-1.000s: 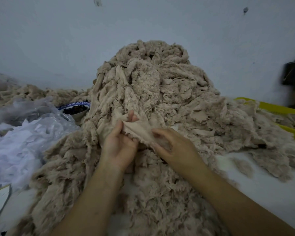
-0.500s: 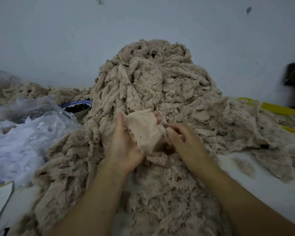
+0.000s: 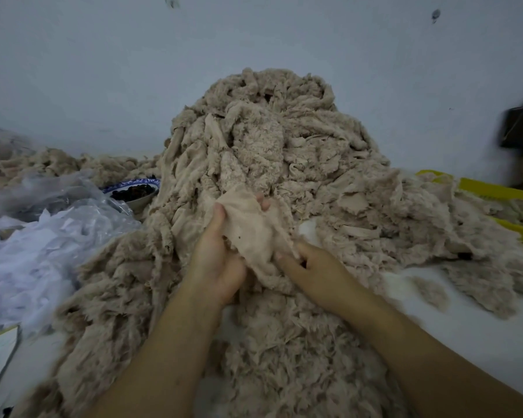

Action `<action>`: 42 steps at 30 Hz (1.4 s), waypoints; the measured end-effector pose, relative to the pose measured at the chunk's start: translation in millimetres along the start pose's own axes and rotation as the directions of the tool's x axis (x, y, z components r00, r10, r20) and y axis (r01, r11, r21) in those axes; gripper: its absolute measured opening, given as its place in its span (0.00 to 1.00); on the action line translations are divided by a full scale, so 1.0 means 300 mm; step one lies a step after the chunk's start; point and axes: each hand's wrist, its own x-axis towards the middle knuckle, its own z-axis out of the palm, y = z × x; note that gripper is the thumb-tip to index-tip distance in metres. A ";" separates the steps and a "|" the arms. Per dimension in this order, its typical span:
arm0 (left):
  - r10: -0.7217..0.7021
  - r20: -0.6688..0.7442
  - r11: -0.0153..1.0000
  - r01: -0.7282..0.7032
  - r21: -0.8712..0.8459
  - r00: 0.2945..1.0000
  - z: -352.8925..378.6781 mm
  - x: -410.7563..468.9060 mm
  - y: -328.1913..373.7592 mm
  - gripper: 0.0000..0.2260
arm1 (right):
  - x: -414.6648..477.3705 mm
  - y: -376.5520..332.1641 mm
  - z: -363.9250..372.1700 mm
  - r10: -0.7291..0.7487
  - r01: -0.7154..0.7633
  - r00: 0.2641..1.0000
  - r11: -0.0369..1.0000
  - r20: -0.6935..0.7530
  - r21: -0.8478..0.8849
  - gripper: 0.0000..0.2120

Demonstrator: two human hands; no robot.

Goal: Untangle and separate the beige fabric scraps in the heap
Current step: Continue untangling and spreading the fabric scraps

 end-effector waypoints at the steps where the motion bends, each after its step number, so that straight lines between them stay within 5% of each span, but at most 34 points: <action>1: 0.033 -0.029 0.999 -0.033 -0.030 0.999 -0.003 0.005 0.010 0.28 | 0.005 0.004 -0.008 0.054 -0.051 0.998 0.997 -0.043 0.058 0.12; 5: 0.112 -0.173 0.989 -0.127 -0.074 0.978 -0.030 0.026 0.041 0.24 | 0.013 0.004 -0.052 0.197 -0.143 0.978 0.866 -0.066 0.478 0.18; 8: 0.127 -0.205 0.992 -0.125 0.023 0.970 -0.027 0.020 0.040 0.20 | 0.013 -0.004 -0.048 0.231 -0.180 0.973 0.718 0.014 0.673 0.11; 11: 0.195 -0.281 0.930 -0.086 0.359 0.940 -0.001 0.007 0.014 0.12 | 0.026 0.004 -0.054 0.243 -0.166 0.970 0.615 0.014 0.771 0.12; 13: 0.299 -0.235 0.753 -0.077 0.654 0.925 0.015 -0.016 -0.016 0.11 | 0.028 0.004 -0.060 0.238 -0.140 0.971 0.586 -0.004 0.798 0.14; 15: 0.289 -0.114 0.599 -0.087 0.796 0.951 0.023 -0.037 -0.034 0.11 | 0.026 -0.006 -0.058 0.221 -0.105 0.974 0.608 -0.040 0.787 0.14; 18: 0.066 0.116 0.535 -0.133 0.834 0.991 0.030 -0.062 -0.043 0.20 | 0.023 -0.020 -0.051 0.210 -0.052 0.965 0.732 -0.154 0.679 0.12; 22: 0.164 0.138 0.273 -0.179 0.945 0.977 0.031 -0.056 -0.076 0.15 | 0.009 -0.030 -0.044 0.153 -0.019 0.966 0.847 -0.209 0.531 0.13; 26: 0.149 0.047 0.491 -0.115 0.864 0.988 0.023 -0.051 -0.068 0.13 | 0.026 -0.010 -0.043 0.130 -0.043 0.940 0.962 -0.316 0.269 0.15; 29: 0.030 -0.010 0.634 -0.012 0.773 0.999 0.027 -0.055 -0.061 0.11 | 0.031 -0.004 -0.073 0.211 -0.069 0.905 0.930 -0.369 0.362 0.19; 33: -0.006 -0.008 0.650 0.011 0.760 1.000 0.031 -0.056 -0.064 0.14 | 0.016 -0.005 -0.096 0.230 -0.093 0.903 0.929 -0.362 0.357 0.25; 38: 0.077 -0.097 0.646 0.024 0.763 0.992 0.036 -0.052 -0.057 0.30 | -0.005 -0.013 -0.015 0.085 -0.064 0.991 0.980 -0.108 0.186 0.33; 40: 0.108 -0.105 0.669 0.006 0.743 0.989 0.028 -0.040 -0.052 0.30 | 0.006 -0.014 -0.004 0.040 -0.030 0.985 0.998 -0.170 0.062 0.25; 42: 0.113 -0.117 0.723 0.000 0.691 0.987 0.034 -0.036 -0.047 0.27 | 0.011 -0.027 -0.021 0.073 -0.036 0.955 0.991 -0.288 0.132 0.23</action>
